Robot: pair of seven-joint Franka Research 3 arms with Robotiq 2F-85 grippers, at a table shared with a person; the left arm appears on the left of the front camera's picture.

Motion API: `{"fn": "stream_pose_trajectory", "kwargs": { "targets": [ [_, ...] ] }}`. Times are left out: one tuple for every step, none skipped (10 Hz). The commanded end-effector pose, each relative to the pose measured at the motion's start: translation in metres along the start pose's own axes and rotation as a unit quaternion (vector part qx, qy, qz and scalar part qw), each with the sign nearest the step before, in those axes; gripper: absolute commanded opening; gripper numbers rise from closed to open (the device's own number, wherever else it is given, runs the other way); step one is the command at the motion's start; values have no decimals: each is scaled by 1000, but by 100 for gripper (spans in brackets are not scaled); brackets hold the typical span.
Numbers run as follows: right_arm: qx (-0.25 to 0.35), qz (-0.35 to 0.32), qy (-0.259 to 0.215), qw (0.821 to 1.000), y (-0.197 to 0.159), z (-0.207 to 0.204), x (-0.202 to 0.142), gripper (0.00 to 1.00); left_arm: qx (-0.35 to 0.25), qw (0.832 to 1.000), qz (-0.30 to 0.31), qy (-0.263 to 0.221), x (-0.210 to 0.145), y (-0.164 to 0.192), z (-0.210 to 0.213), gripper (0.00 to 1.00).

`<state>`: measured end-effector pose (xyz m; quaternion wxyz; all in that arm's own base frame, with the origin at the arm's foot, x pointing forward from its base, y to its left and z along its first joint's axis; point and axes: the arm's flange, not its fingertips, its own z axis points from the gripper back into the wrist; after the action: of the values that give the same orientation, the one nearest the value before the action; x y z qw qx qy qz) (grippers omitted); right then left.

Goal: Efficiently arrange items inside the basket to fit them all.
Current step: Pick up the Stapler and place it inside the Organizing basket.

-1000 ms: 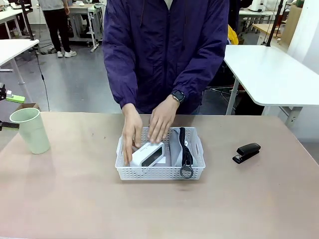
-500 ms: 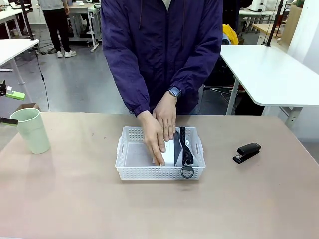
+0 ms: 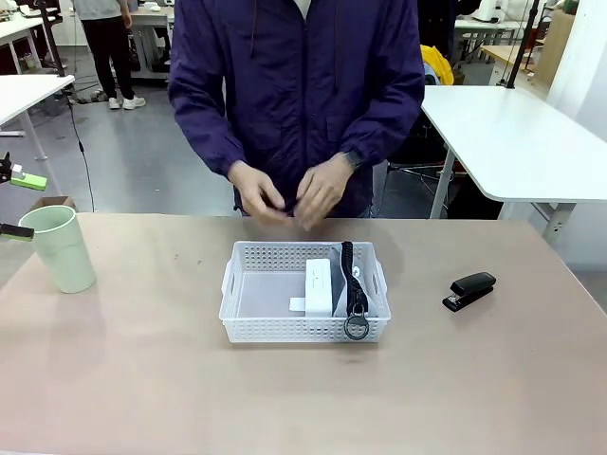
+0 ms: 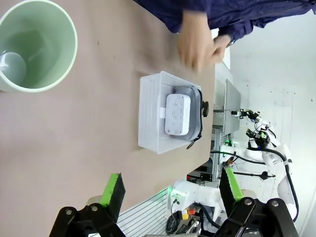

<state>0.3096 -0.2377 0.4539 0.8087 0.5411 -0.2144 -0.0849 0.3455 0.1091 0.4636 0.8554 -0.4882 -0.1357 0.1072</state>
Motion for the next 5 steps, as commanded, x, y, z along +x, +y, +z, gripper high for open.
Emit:
{"fn": "stream_pose_trajectory", "kwargs": {
  "targets": [
    [13,14,-9,1000,2,0,2,100,6,1000,5,7,-2,-1,2,100],
    [13,14,-9,1000,2,0,2,100,6,1000,5,7,-2,-1,2,100],
    [13,14,-9,1000,2,0,2,100,6,1000,5,7,-2,-1,2,100],
    [13,14,-9,1000,2,0,2,100,6,1000,5,7,-2,-1,2,100],
    [0,0,0,1000,0,0,0,100,6,1000,5,7,-2,-1,2,100]
  ]
}}
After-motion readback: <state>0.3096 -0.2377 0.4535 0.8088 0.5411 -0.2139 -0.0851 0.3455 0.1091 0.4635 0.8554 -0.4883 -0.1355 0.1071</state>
